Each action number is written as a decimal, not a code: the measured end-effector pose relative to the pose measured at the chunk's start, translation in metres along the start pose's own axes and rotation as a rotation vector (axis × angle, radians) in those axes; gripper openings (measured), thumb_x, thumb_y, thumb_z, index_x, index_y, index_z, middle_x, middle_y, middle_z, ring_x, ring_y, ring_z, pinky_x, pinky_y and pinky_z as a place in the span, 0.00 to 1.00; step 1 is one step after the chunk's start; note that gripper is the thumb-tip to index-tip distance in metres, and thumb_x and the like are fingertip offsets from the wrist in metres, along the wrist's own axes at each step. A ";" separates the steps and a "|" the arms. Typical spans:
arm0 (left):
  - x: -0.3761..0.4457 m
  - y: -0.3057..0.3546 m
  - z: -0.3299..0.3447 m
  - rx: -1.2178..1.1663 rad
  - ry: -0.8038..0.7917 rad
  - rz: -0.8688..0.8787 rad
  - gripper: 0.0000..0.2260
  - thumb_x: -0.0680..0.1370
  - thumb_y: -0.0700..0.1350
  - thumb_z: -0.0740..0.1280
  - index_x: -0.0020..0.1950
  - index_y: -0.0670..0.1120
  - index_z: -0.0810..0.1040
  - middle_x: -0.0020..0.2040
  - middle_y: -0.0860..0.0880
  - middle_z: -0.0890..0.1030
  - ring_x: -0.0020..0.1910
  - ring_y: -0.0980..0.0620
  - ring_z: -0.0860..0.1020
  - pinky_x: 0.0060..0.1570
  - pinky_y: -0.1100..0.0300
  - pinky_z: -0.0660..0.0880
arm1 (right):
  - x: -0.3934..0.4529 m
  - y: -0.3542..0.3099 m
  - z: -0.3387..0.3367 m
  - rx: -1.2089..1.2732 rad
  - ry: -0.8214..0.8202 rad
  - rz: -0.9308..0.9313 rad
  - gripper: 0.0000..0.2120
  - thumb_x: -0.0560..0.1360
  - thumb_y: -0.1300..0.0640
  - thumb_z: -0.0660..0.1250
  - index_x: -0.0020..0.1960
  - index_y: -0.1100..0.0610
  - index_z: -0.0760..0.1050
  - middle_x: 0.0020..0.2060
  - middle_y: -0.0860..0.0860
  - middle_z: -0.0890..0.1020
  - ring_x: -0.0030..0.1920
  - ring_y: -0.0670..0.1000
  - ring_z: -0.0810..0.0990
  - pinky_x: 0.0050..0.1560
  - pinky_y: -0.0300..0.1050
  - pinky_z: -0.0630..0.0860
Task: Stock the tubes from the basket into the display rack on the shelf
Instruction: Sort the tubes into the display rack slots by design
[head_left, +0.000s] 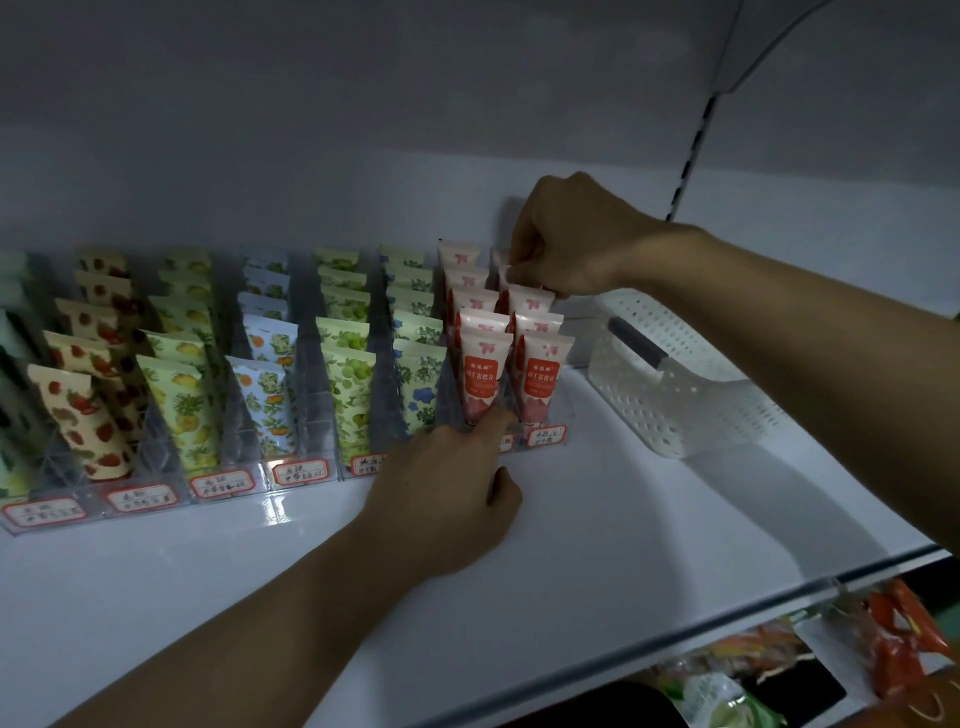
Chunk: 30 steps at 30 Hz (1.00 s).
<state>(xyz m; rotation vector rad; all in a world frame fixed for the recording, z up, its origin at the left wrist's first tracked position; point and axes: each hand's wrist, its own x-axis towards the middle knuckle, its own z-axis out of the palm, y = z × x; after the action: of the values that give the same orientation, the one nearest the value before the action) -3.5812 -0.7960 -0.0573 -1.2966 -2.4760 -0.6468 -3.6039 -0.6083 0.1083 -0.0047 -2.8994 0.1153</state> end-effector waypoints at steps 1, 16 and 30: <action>0.000 0.000 0.000 -0.003 -0.003 -0.001 0.17 0.77 0.51 0.60 0.66 0.56 0.67 0.34 0.54 0.75 0.39 0.47 0.80 0.41 0.53 0.78 | 0.001 0.000 0.000 0.002 -0.005 0.011 0.06 0.77 0.58 0.71 0.46 0.59 0.85 0.39 0.51 0.86 0.35 0.43 0.84 0.40 0.34 0.80; 0.000 0.000 -0.002 -0.030 -0.005 -0.003 0.17 0.77 0.51 0.60 0.66 0.57 0.67 0.36 0.53 0.77 0.39 0.47 0.80 0.41 0.52 0.79 | 0.003 -0.007 -0.003 -0.007 -0.049 0.149 0.05 0.76 0.57 0.73 0.46 0.59 0.84 0.38 0.51 0.86 0.33 0.47 0.85 0.44 0.41 0.82; -0.001 0.001 -0.002 0.008 0.022 0.016 0.19 0.78 0.52 0.59 0.69 0.55 0.67 0.40 0.51 0.79 0.41 0.46 0.81 0.40 0.54 0.77 | -0.058 -0.034 0.002 -0.035 0.000 -0.233 0.07 0.76 0.49 0.73 0.47 0.53 0.86 0.40 0.45 0.86 0.39 0.42 0.82 0.45 0.34 0.77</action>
<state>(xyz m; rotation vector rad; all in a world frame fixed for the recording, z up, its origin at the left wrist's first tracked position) -3.5799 -0.7968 -0.0554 -1.2986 -2.4456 -0.6425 -3.5474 -0.6435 0.0950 0.3253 -2.8759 0.0226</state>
